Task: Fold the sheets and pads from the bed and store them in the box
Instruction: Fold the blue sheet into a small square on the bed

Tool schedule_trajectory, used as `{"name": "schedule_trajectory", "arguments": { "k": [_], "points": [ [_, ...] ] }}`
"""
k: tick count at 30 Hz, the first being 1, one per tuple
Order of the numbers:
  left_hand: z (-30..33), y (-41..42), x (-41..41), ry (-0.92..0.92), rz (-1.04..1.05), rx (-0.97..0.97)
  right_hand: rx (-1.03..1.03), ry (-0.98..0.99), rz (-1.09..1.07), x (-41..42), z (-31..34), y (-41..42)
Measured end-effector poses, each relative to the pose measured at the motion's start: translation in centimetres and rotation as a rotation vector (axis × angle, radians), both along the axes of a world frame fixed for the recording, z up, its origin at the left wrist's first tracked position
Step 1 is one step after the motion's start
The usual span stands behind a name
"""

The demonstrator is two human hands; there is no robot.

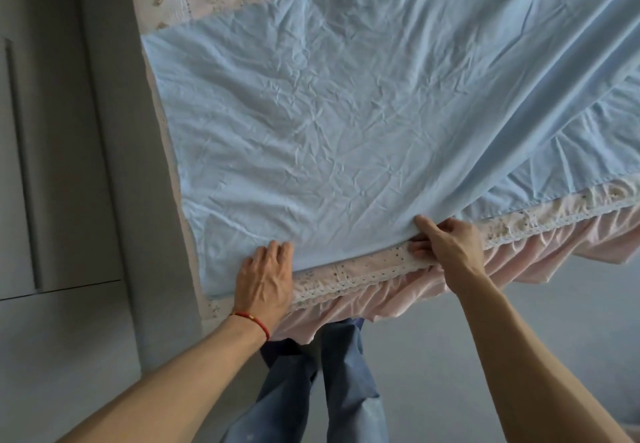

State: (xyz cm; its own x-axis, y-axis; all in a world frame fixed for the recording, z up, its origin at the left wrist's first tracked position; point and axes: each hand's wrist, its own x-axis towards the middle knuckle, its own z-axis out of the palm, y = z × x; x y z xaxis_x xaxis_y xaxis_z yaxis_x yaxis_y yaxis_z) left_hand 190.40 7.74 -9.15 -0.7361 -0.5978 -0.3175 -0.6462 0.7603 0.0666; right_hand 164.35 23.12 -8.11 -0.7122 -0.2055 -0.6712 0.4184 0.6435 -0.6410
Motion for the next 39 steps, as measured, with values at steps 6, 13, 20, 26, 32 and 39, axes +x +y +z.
{"name": "schedule_trajectory", "arguments": {
  "k": [6, 13, 20, 26, 32, 39],
  "points": [
    [1.3, 0.1, 2.0, -0.194, -0.115, 0.079, 0.047, 0.016, 0.064, 1.8, -0.2, 0.0],
    [5.6, 2.3, -8.9, -0.237, -0.136, 0.176, 0.025, 0.057, -0.128, -6.0, 0.3, 0.7],
    [4.2, 5.1, -29.2, -0.018, -0.347, 0.426, 0.384, 0.607, 0.101, -19.2, -0.6, 4.3],
    [1.8, 6.6, -40.4, 0.081, -0.562, 0.406, 0.597, 0.679, 0.42, -30.7, -1.4, 8.8],
    [0.9, 7.4, -49.4, 0.046, -0.417, 0.416, 0.499, 0.429, 0.688, -36.2, -2.2, 11.0],
    [0.7, 10.0, -57.4, -0.278, -0.425, 0.155, 0.512, 0.342, 0.8, -38.6, -3.3, 10.4]
  ]
}}
